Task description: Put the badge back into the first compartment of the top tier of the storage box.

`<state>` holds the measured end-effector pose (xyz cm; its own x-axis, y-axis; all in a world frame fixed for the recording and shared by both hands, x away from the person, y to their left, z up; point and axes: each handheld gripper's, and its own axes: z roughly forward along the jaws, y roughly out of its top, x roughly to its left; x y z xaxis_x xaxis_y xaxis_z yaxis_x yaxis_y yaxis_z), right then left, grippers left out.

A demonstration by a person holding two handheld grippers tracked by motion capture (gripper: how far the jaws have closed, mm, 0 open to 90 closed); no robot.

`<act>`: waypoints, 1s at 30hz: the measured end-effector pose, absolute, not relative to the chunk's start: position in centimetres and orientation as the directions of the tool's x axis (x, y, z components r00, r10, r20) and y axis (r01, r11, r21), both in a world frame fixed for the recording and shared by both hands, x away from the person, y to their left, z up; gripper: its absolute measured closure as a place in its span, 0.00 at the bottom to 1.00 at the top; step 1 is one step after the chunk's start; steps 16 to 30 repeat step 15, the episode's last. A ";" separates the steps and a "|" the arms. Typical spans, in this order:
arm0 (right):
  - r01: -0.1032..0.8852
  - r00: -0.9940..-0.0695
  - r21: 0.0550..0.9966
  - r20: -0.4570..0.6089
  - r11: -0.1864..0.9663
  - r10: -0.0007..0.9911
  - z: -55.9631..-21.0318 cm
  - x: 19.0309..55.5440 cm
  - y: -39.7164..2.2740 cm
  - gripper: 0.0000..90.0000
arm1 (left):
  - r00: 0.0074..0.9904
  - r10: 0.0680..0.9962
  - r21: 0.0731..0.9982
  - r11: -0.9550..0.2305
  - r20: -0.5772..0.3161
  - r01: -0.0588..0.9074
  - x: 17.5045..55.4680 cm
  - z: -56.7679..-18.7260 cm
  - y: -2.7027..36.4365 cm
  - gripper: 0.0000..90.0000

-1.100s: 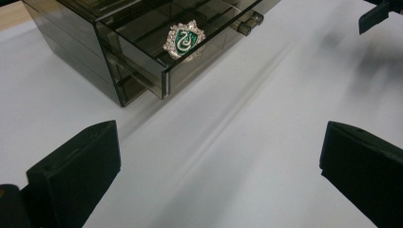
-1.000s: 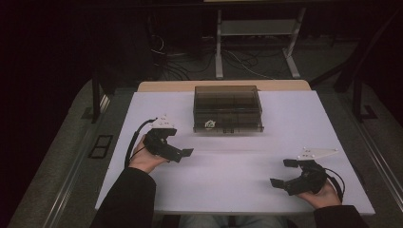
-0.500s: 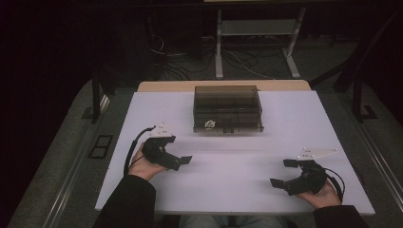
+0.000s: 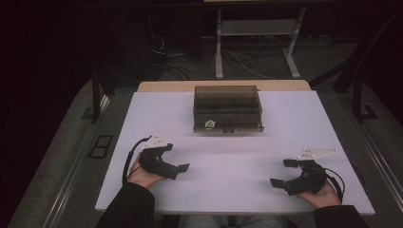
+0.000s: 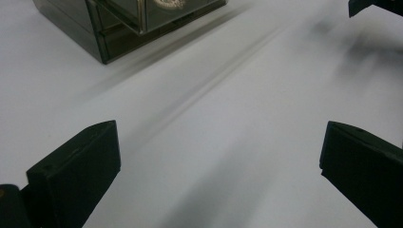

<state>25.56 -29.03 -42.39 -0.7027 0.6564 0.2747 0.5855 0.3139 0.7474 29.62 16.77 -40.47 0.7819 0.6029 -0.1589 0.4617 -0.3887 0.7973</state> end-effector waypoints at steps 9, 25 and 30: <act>0.587 -0.701 0.747 0.276 0.312 0.657 -42.4 25.5 -29.1 0.01 | 0.782 0.605 0.810 -0.377 -0.152 0.449 28.3 -41.5 16.7 0.00; 0.589 -0.697 0.748 0.279 0.306 0.660 -42.3 25.5 -29.1 0.01 | 0.779 0.607 0.818 -0.362 -0.157 0.447 28.0 -41.7 16.9 0.00; 0.589 -0.697 0.748 0.279 0.306 0.660 -42.3 25.5 -29.1 0.01 | 0.779 0.607 0.818 -0.362 -0.157 0.447 28.0 -41.7 16.9 0.00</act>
